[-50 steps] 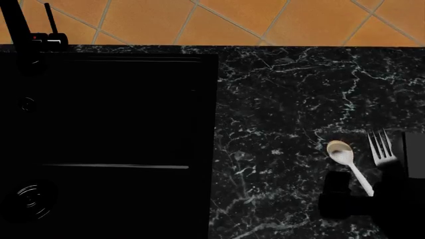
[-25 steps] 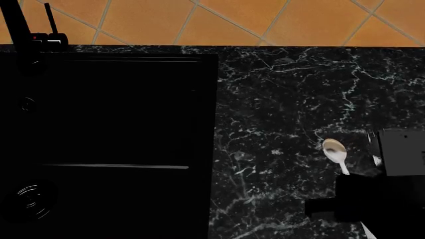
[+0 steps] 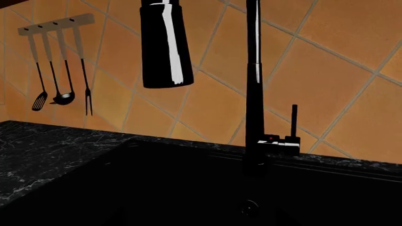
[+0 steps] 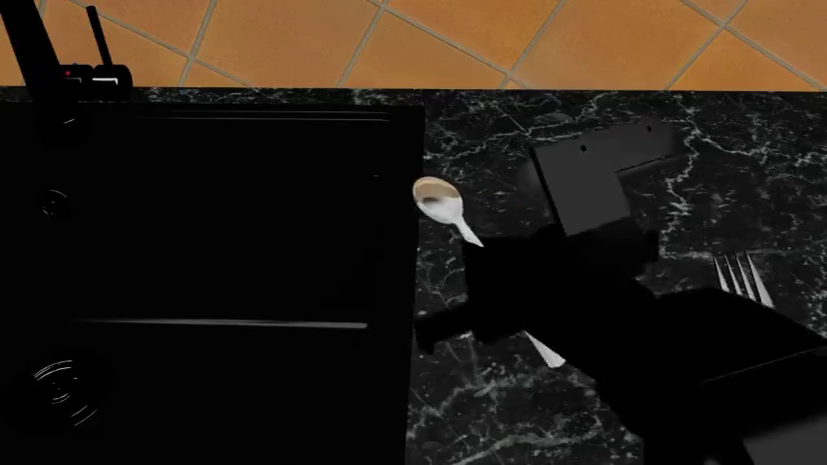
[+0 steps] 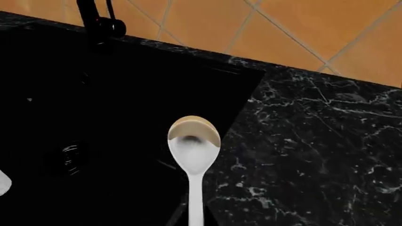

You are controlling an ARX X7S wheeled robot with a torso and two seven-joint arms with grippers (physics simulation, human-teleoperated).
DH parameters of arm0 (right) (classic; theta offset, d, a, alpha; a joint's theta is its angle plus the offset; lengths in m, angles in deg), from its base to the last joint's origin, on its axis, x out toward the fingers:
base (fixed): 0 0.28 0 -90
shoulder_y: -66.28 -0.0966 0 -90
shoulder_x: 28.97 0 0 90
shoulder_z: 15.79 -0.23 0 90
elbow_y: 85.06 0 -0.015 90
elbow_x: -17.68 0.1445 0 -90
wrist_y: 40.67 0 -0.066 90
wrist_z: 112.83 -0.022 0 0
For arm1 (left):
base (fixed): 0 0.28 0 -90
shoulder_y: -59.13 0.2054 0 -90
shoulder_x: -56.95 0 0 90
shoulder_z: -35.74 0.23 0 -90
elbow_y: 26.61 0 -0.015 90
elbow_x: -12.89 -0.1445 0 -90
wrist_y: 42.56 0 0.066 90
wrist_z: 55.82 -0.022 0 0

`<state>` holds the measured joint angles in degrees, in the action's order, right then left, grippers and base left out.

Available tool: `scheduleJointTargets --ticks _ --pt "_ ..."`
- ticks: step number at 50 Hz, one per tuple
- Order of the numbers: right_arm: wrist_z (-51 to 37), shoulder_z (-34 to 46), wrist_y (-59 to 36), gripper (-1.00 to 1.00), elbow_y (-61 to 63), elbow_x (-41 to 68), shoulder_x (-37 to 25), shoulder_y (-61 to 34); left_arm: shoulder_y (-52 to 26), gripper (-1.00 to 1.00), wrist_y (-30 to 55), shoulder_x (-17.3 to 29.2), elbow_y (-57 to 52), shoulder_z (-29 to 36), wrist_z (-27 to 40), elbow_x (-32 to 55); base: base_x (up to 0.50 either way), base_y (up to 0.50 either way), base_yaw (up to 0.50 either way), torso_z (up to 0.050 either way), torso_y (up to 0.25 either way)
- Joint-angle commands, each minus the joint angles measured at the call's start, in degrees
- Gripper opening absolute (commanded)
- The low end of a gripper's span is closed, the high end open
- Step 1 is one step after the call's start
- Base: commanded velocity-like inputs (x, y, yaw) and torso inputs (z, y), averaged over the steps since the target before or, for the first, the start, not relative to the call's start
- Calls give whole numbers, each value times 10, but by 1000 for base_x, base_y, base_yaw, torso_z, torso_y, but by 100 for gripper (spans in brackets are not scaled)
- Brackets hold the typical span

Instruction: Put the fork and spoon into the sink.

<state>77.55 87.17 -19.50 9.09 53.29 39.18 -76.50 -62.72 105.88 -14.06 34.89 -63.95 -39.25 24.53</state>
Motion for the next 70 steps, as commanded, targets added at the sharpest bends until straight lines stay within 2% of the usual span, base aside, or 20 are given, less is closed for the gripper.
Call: scheduleJointTargets --ticks 1,7,16,18,22,28,29,32,35,52,70 --pt "57 87 64 -100 -103 -22 76 -88 2 100 -4 3 4 2 0 0 0 0 0 0 0" --pt "73 102 105 -100 -164 -32 117 -109 -1 100 -7 2 9 8 1 0 0 0 0 0 0" --pt "115 130 206 -100 -367 -55 210 -179 0 100 0 3 0 8 3 2 0 0 0 0 0" --pt "111 167 237 -100 -413 -33 217 -196 1 100 0 3 1 7 4 2 0 1 0 0 0" --pt "67 355 344 -100 -530 170 218 -259 1 100 -11 0 12 13 3 1 0 0 0 0 0" --pt "37 652 468 -100 -573 474 218 -317 -1 100 -15 1 19 13 2 2 0 0 0 0 0" --pt "35 684 479 -100 -567 526 218 -323 0 100 -17 1 20 14 2 2 0 0 0 0 0" --pt "18 754 510 -100 -542 586 218 -331 -1 100 -20 1 25 16 2 2 0 0 0 0 0" --pt "10 772 514 -100 -533 605 219 -329 -2 100 -20 1 24 16 1 3 0 0 0 0 0" --pt "7 768 478 -100 -464 456 219 -239 -8 100 -23 1 33 25 -1 7 0 0 0 0 0" --pt "22 763 440 -100 -438 373 219 -168 -1 100 -25 1 29 25 1 11 0 0 0 0 0"
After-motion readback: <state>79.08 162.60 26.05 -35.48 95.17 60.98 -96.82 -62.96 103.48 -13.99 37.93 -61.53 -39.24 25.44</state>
